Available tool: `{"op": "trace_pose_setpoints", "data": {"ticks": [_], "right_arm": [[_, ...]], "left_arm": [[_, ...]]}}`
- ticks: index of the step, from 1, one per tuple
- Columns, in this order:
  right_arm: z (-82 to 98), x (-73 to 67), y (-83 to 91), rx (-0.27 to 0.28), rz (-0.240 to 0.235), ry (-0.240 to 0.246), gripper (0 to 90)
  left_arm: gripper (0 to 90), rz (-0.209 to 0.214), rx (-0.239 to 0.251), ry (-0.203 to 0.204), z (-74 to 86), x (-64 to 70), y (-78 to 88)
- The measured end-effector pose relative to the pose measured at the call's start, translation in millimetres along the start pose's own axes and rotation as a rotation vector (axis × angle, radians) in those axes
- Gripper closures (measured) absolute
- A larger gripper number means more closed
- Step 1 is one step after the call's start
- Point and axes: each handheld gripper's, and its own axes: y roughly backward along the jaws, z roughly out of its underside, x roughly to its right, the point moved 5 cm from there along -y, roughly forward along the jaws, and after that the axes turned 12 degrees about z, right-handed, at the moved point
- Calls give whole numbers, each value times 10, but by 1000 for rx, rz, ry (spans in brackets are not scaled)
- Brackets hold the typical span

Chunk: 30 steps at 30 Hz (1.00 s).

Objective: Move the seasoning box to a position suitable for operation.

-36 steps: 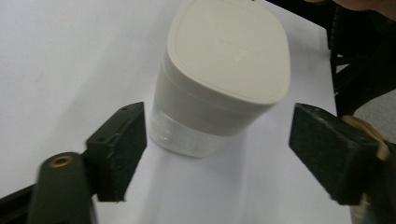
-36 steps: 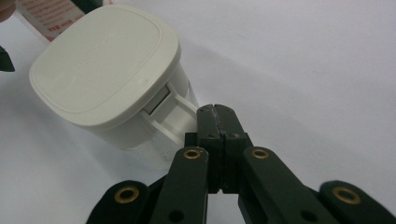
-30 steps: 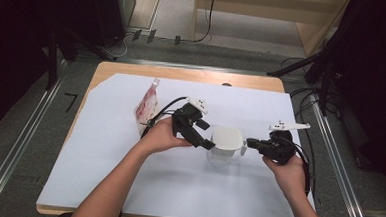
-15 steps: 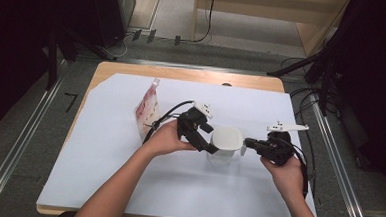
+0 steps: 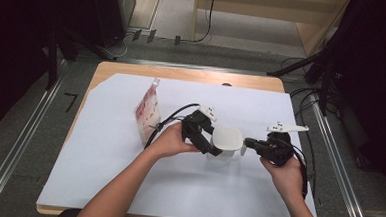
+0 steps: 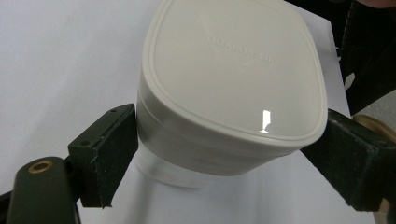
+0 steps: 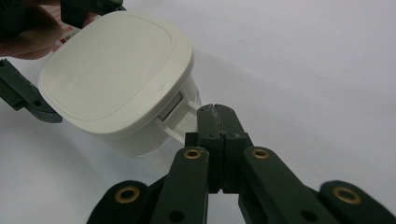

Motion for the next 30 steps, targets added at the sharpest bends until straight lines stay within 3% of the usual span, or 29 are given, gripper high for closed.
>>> {"op": "trace_pose_setpoints", "data": {"ticks": [5, 17, 30], "right_arm": [[3, -1, 0, 4, 5, 1, 900], [6, -13, 3, 5, 16, 3, 900], [5, -20, 4, 9, 28, 11, 900]], "left_arm": [[145, -27, -11, -30, -9, 14, 16], [149, -39, -9, -24, -23, 40, 12], [153, -43, -13, -45, -51, 53, 40]]}}
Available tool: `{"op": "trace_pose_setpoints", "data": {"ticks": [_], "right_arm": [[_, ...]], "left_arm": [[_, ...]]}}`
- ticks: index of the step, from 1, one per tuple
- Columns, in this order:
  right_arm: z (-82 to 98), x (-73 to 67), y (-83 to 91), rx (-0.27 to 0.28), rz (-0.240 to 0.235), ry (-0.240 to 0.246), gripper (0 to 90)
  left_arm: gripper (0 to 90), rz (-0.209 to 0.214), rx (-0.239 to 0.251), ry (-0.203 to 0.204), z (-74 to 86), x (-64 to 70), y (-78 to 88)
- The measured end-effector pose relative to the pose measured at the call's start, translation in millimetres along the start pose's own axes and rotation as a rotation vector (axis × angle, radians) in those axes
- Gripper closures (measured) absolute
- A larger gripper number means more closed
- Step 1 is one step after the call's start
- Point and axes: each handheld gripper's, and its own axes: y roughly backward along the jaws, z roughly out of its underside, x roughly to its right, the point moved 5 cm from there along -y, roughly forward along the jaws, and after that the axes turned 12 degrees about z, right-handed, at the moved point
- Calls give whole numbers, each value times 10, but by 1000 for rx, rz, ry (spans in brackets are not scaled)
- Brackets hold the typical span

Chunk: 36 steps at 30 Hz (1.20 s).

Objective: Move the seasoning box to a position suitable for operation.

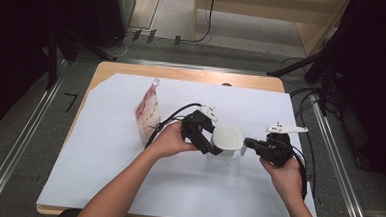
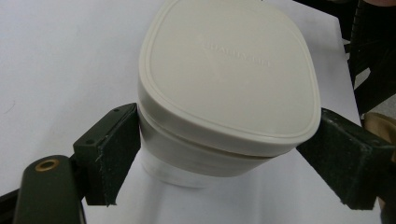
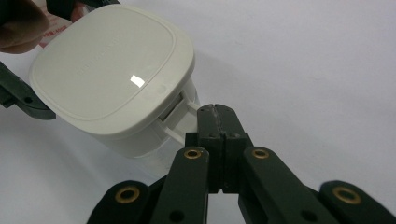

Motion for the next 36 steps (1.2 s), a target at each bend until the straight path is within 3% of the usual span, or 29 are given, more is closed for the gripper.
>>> {"op": "trace_pose_setpoints", "data": {"ticks": [36], "right_arm": [[2, -8, 3, -1, 3, 4, 900]], "left_arm": [[168, -55, -34, -21, -132, 89, 85]]}}
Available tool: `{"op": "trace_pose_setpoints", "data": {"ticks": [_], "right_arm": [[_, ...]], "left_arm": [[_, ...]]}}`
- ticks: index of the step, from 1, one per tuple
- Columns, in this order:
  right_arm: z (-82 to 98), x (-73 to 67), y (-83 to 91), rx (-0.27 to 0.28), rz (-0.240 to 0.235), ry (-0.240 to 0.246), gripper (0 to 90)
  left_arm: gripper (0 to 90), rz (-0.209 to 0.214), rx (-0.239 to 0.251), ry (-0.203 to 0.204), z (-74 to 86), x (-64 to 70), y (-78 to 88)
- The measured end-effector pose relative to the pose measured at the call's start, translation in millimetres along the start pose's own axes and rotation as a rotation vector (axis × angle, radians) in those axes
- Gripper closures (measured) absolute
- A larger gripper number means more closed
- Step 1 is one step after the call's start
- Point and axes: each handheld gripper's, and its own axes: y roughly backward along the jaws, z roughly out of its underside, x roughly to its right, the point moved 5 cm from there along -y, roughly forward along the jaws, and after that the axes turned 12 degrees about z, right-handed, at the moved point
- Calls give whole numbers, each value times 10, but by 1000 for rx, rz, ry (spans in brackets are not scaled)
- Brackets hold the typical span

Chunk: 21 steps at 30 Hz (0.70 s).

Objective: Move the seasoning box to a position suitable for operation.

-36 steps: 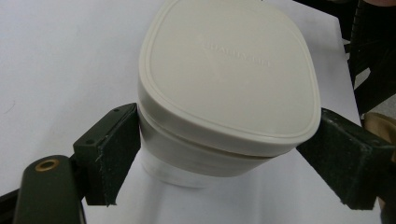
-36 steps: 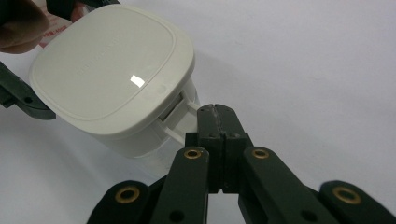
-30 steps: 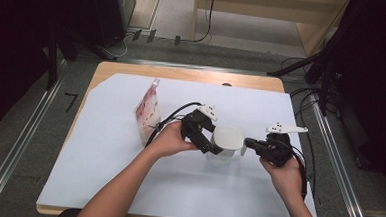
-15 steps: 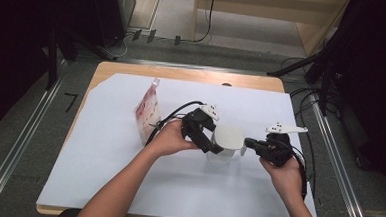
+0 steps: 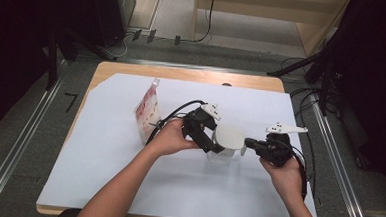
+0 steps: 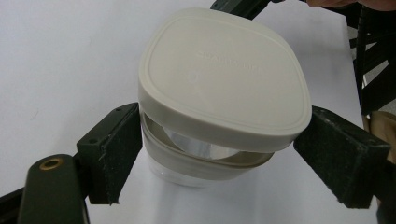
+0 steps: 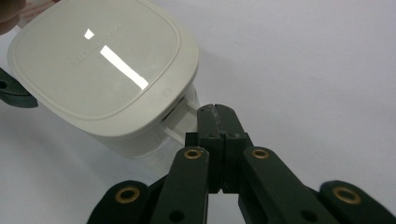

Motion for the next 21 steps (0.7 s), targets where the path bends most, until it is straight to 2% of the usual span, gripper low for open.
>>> {"op": "trace_pose_setpoints", "data": {"ticks": [12, 14, 16, 17, 21], "right_arm": [[-1, -3, -1, 4, 5, 4, 900], [-1, -3, -1, 4, 7, 4, 900], [0, -6, 3, 3, 2, 3, 900], [0, -7, 6, 3, 0, 2, 900], [4, -6, 5, 0, 2, 1, 900]], "left_arm": [[167, -9, 14, 1, -25, 22, 13], [172, -14, 44, 0, -68, 43, 59], [207, 19, 83, 21, -123, 56, 120], [216, 27, 77, 21, -130, 54, 130], [200, -19, -2, 18, -72, 41, 45]]}}
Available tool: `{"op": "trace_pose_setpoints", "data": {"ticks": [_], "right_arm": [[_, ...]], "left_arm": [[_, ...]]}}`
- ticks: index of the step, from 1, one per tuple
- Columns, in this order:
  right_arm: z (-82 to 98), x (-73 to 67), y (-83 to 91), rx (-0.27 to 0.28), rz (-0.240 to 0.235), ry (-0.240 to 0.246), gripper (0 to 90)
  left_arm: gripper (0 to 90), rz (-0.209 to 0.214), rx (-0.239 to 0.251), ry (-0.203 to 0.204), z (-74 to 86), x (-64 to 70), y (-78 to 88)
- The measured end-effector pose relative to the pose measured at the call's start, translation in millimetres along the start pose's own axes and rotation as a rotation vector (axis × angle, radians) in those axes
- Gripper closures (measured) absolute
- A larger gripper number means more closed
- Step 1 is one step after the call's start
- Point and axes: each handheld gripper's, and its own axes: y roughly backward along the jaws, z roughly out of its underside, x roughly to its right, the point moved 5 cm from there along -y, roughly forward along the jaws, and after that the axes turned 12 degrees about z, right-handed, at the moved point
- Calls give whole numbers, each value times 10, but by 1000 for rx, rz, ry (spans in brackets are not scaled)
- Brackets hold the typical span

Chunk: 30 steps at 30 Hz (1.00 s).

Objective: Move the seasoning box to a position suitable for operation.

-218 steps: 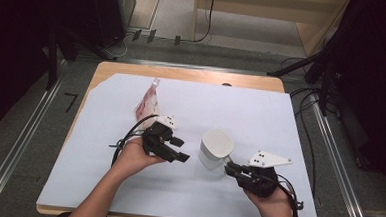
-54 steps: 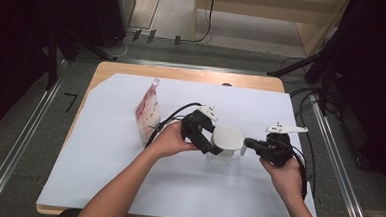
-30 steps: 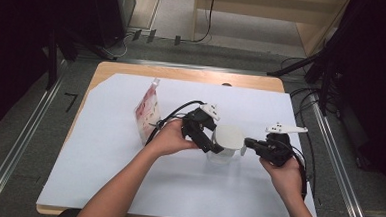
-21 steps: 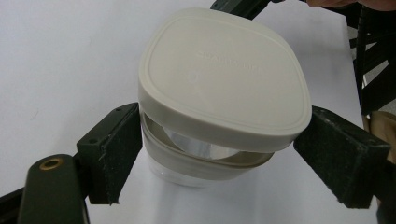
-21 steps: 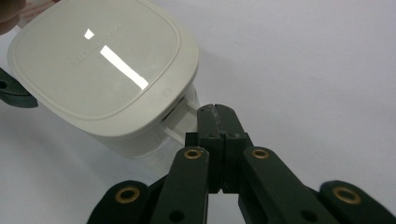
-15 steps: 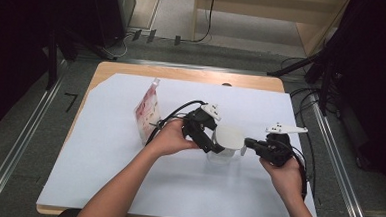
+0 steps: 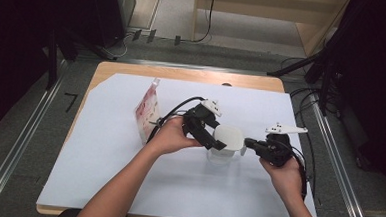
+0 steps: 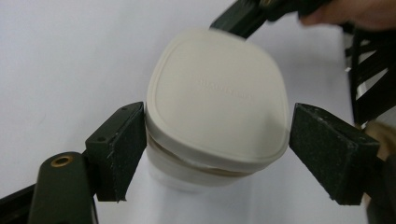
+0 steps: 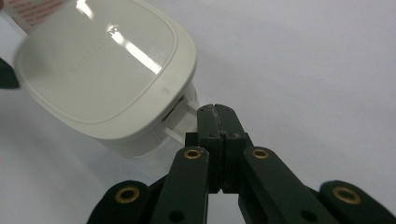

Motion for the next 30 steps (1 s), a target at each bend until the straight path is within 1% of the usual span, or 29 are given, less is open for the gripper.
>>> {"op": "trace_pose_setpoints", "data": {"ticks": [1, 3, 4, 6, 7, 8, 12, 15, 16, 17, 23, 25, 26, 27, 28, 29, 30], "right_arm": [[1, 4, 0, -2, 0, 3, 900], [-1, 0, -1, -1, 1, 2, 900], [-2, 0, -2, 2, 5, 5, 900], [-3, -1, -2, 3, 4, 5, 900], [-3, -1, -1, 2, 2, 5, 900], [-3, -1, -3, 4, 3, 3, 900], [2, 2, 0, 0, 5, 3, 900], [2, 1, 2, -1, 5, 1, 900], [2, -1, 3, -1, 4, 0, 900], [2, -2, 2, 0, 5, 1, 900], [0, -5, 3, 3, 3, 3, 900], [2, -5, 4, 3, 2, 5, 900], [2, -5, 5, 2, 3, 3, 900], [2, -4, 4, 4, 3, 3, 900], [1, -11, 6, 3, -8, 1, 900], [1, -17, 8, 4, -7, 3, 900], [0, -23, 9, 7, -4, 7, 900]], "left_arm": [[199, -8, -3, -9, 8, -2, -10], [200, -6, 13, -19, -4, 4, 8], [203, -5, 27, -16, -13, 10, 21], [213, 14, 70, -15, -48, 25, 70], [219, 20, 79, 0, -58, 24, 82], [223, 29, 78, 5, -59, 23, 84], [223, 22, 77, -1, -67, 23, 81], [223, 23, 60, -7, -115, 36, 97], [224, 27, 67, -14, -141, 43, 112], [227, 30, 85, -15, -182, 58, 121], [237, 31, 66, -44, -350, 111, 143], [248, 28, 68, -57, -426, 140, 143], [290, 38, 77, -62, -451, 152, 155], [490, 77, 84, -76, -484, 186, 161], [509, 57, 76, -81, -505, 195, 145], [511, 50, 49, -84, -520, 204, 114], [560, 44, 18, -94, -527, 212, 75]]}}
